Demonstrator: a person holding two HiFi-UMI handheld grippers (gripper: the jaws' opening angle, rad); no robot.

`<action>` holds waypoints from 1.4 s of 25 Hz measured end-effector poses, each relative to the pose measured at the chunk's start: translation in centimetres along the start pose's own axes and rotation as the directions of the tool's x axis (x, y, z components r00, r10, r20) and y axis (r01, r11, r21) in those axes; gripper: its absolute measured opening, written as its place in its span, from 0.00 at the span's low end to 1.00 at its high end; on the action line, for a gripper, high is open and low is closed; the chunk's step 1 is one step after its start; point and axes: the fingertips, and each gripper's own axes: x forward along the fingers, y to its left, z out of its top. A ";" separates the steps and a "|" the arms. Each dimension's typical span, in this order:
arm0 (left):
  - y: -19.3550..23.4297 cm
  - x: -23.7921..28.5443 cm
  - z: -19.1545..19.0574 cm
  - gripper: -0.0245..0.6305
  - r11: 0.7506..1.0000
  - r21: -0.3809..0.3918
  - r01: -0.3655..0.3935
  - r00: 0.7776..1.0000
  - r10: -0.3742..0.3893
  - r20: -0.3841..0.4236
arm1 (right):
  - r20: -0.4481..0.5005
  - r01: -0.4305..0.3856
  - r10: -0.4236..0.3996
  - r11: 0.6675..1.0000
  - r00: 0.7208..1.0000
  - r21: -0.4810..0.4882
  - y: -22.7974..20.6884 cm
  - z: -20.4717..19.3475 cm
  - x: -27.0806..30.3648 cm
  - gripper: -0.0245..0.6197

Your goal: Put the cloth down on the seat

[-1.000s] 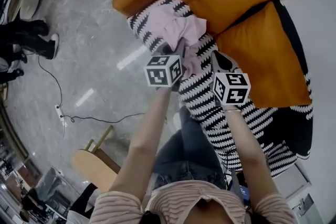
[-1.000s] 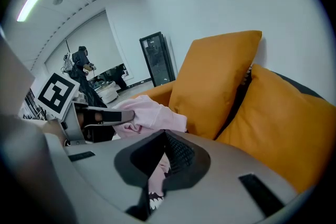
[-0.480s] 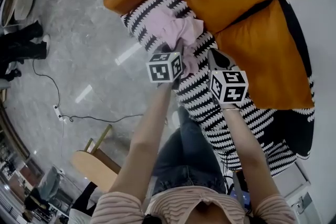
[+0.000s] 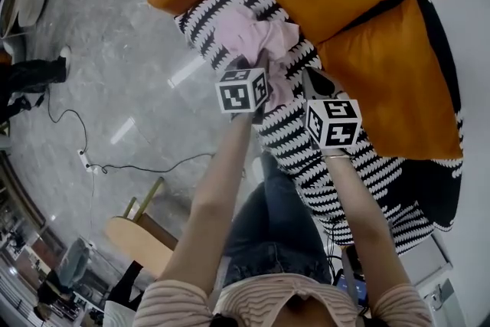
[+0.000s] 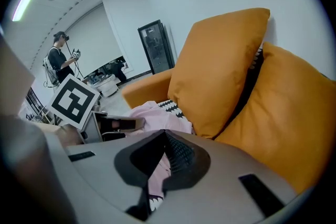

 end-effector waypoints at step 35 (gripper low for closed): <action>2.1 1.8 0.1 0.37 0.985 0.077 -0.154 0.983 0.161 -0.087 | -0.046 0.008 -0.009 1.000 0.999 -0.023 0.7 -1.0 2.8 0.05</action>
